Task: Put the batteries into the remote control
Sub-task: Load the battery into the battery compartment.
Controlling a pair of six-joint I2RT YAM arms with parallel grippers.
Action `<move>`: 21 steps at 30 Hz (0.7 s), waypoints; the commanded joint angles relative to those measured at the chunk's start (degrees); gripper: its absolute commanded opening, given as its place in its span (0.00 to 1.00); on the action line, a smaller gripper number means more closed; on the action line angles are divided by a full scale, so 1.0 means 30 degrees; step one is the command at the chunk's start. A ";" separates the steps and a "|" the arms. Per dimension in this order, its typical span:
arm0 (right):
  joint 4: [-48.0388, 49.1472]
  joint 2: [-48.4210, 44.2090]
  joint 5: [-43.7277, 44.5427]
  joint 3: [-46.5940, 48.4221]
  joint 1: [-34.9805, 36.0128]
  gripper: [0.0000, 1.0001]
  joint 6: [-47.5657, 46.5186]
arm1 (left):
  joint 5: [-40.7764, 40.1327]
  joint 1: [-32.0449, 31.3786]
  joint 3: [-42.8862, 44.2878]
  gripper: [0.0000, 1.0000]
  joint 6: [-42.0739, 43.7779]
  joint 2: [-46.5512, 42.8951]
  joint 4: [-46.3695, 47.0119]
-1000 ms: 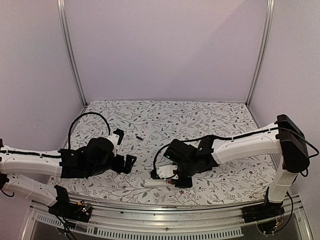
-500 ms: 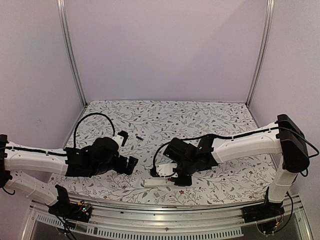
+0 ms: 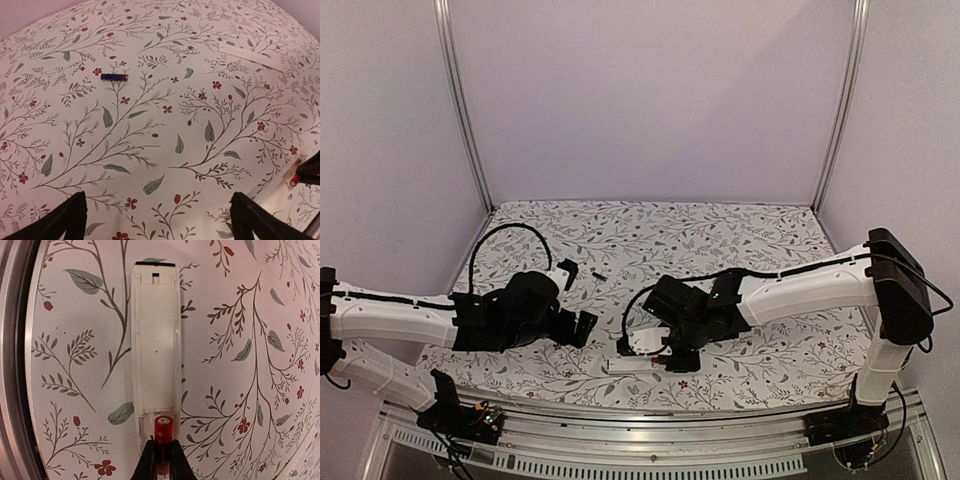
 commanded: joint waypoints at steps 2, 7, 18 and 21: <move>0.0082 0.0590 -0.0840 0.0104 0.0085 0.05 -0.0047 | 0.0261 0.0279 0.0396 1.00 0.0227 0.0278 0.0104; 0.0030 0.0357 -0.0541 -0.0281 0.0084 0.05 -0.0003 | 0.0203 0.0305 0.0284 1.00 0.0259 0.0137 0.0038; -0.0190 -0.0162 0.0228 -0.0141 -0.0061 0.05 0.0100 | 0.0378 0.0438 0.0296 1.00 0.0352 0.0440 0.0279; -0.0189 -0.0052 0.0454 -0.0037 -0.0087 0.05 0.0088 | 0.0400 0.0455 0.0253 0.99 0.0339 0.0468 0.0288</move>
